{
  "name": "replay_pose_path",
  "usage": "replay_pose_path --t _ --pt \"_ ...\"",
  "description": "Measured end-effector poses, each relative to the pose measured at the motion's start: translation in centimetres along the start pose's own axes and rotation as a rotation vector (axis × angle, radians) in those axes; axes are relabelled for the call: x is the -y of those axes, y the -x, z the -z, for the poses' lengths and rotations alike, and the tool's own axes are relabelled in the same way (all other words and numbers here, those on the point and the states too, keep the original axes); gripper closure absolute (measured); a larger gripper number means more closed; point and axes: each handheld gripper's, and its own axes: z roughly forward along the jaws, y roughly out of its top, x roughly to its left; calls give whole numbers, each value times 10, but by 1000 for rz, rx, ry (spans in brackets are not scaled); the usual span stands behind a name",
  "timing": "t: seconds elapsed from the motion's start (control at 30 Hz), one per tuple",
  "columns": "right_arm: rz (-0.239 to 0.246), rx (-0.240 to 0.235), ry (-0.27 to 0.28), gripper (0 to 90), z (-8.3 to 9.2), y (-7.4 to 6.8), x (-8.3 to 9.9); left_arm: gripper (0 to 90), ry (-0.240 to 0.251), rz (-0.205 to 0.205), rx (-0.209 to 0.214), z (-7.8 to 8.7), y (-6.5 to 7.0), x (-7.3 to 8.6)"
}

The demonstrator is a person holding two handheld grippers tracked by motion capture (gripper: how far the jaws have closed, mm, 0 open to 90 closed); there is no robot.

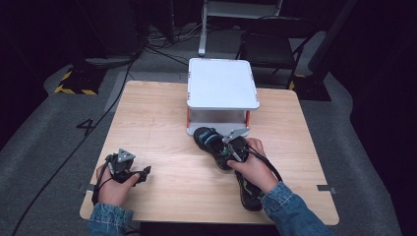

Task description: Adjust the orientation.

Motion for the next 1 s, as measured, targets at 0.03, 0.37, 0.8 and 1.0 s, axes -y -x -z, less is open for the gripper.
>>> replay_pose_path --t 0.03,0.37,0.8,1.0 --pt "5 17 -7 356 0 2 0 246 -1 -1 2 0 0 0" --pt "-45 -21 11 697 8 7 -8 245 -8 -9 5 -2 2 -1" --pt "-122 -59 274 720 58 4 -3 246 3 -20 16 -7 4 -7" --pt "-159 -35 376 719 99 9 20 246 2 -35 25 -13 9 -14"
